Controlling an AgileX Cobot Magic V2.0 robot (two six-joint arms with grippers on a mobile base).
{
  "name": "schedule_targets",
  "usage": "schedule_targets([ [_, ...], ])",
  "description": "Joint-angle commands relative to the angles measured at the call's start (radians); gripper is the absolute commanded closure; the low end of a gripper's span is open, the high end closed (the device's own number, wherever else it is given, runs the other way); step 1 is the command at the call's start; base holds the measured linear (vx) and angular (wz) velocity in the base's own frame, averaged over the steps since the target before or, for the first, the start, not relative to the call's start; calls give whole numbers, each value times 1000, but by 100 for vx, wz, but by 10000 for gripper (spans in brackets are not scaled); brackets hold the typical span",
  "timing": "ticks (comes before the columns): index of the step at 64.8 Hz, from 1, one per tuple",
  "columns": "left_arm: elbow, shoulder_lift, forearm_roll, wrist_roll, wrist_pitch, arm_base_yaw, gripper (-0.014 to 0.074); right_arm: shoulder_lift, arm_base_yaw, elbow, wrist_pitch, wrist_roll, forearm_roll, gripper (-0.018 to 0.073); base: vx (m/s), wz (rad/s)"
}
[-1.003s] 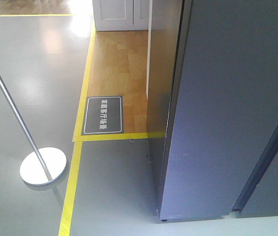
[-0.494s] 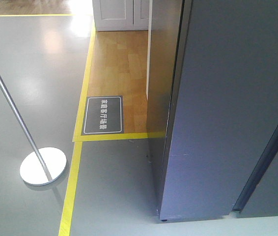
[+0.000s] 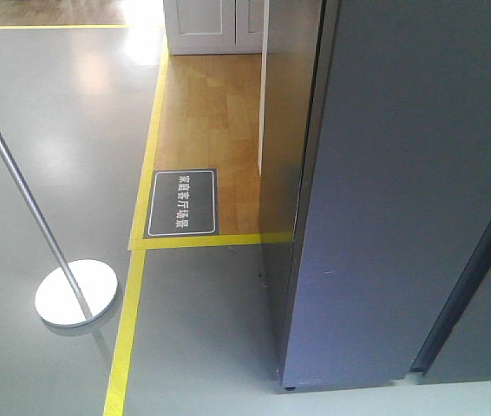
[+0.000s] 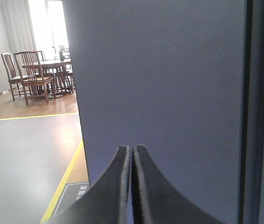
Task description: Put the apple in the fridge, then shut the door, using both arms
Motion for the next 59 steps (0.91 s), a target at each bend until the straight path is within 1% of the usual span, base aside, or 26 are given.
schedule_targets([
  [1, -17, -15, 0, -10, -75, -1, 602, -14, -6, -3, -78, -10, -4, 562, 0, 0],
  [59, -17, -15, 0, -10, -75, -1, 602, -14, -6, -3, -78, -9, -4, 562, 0, 0],
])
